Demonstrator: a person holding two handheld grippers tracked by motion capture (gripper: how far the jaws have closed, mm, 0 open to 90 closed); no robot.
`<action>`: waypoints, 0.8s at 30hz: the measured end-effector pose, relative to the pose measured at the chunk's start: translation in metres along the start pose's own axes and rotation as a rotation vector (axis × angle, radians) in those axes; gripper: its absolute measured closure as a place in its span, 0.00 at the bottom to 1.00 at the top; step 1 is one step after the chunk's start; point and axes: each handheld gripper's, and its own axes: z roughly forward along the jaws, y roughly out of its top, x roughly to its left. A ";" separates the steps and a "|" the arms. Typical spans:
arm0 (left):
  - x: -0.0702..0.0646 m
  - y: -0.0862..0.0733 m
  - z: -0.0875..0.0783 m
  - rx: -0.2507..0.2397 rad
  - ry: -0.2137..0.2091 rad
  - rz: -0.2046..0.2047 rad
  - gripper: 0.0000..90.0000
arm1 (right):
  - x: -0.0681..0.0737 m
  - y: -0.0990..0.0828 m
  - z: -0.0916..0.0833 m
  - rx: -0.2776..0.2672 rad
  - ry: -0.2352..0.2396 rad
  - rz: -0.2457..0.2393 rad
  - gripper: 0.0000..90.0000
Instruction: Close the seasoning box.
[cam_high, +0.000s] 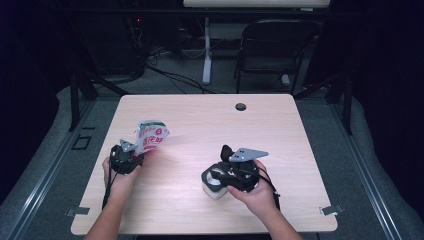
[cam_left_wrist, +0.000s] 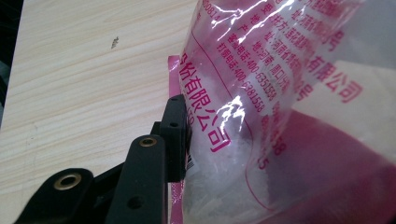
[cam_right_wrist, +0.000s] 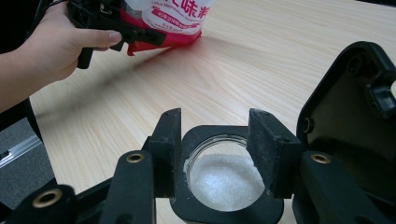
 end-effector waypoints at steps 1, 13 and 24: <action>0.000 0.000 0.000 0.002 -0.001 0.002 0.73 | 0.000 0.000 0.000 -0.002 -0.001 0.002 0.61; -0.005 0.001 0.003 -0.023 -0.046 0.000 0.50 | 0.000 0.000 0.000 -0.006 -0.001 0.003 0.61; -0.009 0.002 0.000 -0.037 -0.065 0.015 0.42 | 0.000 0.000 -0.001 -0.010 -0.001 0.003 0.61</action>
